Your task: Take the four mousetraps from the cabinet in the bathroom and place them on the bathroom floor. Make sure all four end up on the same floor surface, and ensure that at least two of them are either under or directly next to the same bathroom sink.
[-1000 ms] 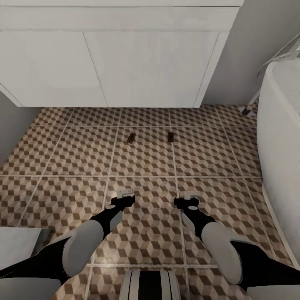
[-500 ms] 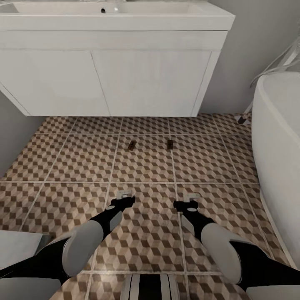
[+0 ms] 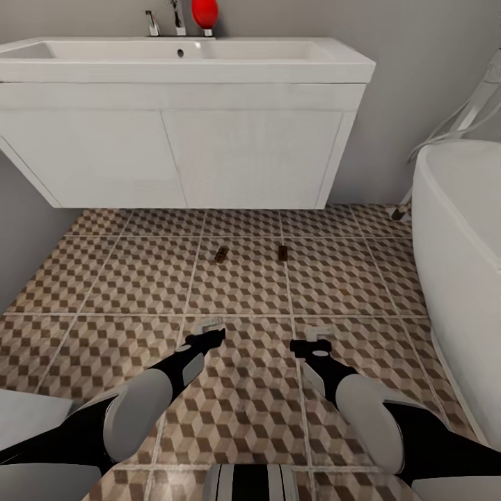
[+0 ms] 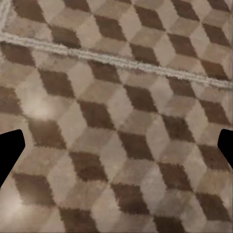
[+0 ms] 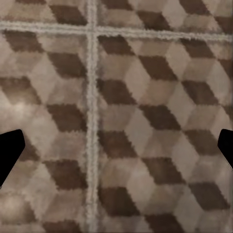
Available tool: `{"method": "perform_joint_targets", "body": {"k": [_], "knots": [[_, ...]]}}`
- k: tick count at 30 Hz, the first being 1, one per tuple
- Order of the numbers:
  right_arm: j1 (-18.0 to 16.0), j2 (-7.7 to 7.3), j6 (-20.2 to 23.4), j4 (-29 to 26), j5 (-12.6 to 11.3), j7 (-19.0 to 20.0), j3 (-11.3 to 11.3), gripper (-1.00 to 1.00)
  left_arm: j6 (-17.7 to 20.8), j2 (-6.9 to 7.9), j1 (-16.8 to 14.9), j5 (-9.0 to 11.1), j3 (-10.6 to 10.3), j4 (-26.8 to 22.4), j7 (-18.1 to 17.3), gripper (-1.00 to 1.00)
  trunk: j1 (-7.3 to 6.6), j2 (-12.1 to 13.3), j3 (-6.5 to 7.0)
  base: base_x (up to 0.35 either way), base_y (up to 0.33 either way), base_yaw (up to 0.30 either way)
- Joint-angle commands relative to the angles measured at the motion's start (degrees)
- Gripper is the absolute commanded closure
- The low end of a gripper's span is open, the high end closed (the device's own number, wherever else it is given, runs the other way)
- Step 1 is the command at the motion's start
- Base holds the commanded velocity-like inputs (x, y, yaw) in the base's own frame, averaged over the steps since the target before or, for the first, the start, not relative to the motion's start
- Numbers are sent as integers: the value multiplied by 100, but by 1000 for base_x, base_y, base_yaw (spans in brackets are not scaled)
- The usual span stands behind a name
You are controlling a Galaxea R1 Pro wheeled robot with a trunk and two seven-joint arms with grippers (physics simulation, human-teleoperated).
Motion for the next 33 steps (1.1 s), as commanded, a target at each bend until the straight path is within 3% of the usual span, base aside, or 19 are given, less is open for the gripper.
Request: {"method": "perform_joint_targets", "body": {"k": [1, 33], "knots": [[-3, 0, -17, 11, 54, -16, -50, -100, -21, -2, -3, -57, 38, 13, 27, -100, -3, 0, 19, 0, 0, 0], [-3, -48, -3, 26, 76, -49, -43, -100, -7, -17, 5, -77, 29, 42, 49, -100, -86, 43, 728, 0, 0, 0]]}}
